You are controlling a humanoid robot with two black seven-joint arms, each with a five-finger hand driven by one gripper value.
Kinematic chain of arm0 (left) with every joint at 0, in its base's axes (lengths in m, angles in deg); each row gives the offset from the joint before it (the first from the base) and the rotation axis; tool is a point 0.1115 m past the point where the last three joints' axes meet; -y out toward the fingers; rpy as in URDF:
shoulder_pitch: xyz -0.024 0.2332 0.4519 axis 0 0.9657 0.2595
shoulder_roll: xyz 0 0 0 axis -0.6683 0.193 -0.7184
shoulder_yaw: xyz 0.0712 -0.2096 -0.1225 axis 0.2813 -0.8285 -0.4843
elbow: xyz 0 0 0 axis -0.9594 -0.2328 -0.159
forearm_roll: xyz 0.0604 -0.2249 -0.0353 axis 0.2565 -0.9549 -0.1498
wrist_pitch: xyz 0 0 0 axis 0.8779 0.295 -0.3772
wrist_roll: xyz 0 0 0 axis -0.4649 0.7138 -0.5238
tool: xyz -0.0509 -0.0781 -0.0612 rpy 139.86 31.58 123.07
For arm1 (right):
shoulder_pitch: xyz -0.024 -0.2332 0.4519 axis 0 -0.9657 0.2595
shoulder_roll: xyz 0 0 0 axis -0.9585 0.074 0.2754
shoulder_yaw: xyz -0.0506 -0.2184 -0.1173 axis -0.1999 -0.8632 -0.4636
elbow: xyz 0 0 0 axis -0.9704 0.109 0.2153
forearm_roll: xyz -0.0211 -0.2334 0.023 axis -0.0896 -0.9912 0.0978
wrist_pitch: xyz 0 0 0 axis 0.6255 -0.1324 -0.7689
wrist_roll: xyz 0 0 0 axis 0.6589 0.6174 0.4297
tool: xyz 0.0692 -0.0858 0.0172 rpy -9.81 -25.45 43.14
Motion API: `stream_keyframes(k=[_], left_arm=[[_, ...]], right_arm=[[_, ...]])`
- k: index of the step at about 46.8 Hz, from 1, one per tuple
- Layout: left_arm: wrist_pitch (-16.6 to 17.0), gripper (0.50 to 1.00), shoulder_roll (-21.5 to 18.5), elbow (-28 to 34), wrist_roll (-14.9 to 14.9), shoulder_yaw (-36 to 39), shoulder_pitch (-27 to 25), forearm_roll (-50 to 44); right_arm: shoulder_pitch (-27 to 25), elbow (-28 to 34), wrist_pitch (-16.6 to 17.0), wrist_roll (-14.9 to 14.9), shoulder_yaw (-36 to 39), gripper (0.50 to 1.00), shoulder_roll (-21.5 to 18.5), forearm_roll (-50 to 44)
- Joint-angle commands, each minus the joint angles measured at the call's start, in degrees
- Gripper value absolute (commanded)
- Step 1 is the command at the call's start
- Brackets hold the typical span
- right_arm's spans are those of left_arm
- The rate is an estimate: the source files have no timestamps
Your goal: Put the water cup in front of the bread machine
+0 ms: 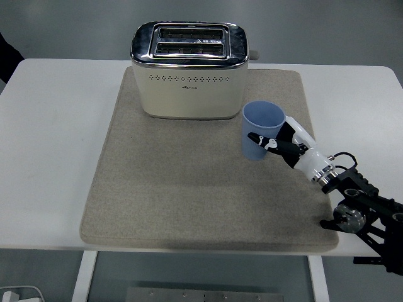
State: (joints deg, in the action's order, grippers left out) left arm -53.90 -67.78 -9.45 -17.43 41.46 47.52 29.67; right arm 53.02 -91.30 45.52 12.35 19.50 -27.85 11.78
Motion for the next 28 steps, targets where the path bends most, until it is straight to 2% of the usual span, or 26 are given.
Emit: stream_keyframes(k=[1, 17, 28], left_arm=[[0.0, 1.0, 0.0, 0.0, 0.0, 0.0, 0.0, 0.0], [-0.1, 1.0, 0.0, 0.1, 0.0, 0.0, 0.0, 0.1], [-0.1, 1.0, 0.0, 0.1, 0.0, 0.0, 0.0, 0.1]], right_arm=[[0.3, 0.0, -1.0, -0.4, -0.1, 0.5, -1.4, -0.1], [1.0, 0.1, -3.9, -0.5, -0.6, 0.5, -6.1, -0.9], [1.3, 2.3, -5.4, -0.5, -0.7, 0.509, -10.0, -2.0]])
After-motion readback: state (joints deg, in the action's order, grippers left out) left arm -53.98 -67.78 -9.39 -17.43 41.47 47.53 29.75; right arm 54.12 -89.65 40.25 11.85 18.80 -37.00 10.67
